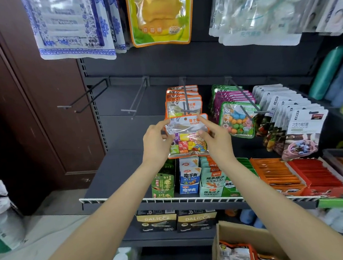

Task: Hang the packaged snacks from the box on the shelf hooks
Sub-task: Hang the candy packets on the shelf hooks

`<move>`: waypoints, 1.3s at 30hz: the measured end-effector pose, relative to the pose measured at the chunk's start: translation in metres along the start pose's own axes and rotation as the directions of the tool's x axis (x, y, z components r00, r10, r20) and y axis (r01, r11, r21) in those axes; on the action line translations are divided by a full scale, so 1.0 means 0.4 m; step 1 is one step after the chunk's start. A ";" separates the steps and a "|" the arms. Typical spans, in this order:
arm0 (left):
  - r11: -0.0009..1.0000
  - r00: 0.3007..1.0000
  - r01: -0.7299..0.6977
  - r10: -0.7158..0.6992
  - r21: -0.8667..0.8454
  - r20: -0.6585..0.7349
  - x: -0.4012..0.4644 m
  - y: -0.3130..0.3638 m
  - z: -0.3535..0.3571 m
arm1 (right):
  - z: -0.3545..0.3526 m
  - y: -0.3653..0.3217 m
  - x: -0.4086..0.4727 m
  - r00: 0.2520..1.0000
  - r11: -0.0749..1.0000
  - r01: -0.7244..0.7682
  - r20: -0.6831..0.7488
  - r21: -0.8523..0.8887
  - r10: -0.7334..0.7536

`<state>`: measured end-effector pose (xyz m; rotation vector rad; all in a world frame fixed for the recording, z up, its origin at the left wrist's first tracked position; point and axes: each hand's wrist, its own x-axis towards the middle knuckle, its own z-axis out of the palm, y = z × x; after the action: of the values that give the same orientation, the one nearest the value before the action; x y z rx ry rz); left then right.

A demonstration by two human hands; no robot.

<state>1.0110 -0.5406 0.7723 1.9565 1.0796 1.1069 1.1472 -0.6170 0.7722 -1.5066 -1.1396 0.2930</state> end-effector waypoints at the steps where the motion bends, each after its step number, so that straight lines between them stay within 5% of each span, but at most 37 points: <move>1: 1.000 1.000 0.005 -0.005 -0.006 0.002 0.000 -0.003 0.001 | 0.002 -0.001 -0.001 1.000 1.000 -0.002 -0.003 -0.003 0.002; 13: 0.999 0.998 0.011 -0.013 0.033 0.063 0.103 -0.030 0.040 | 0.068 0.048 0.091 0.995 0.959 -0.033 -0.101 -0.282 0.005; 24: 0.997 0.993 -0.014 0.004 0.082 0.120 0.197 -0.031 0.080 | 0.077 0.051 0.176 0.996 0.931 -0.086 -0.019 -0.355 0.085; 30: 0.992 0.999 -0.033 0.027 0.124 0.046 0.077 -0.024 0.072 | 0.008 0.050 0.077 0.995 0.931 -0.084 0.013 -0.356 0.095; 39: 0.969 0.950 0.055 -0.125 0.240 0.287 -0.280 -0.053 0.244 | -0.190 0.245 -0.300 0.922 0.874 -0.165 0.244 -0.457 0.301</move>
<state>1.0555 -0.6416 0.6707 2.1442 1.1550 0.6286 1.1901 -0.7429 0.6623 -2.0551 -1.3256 0.4822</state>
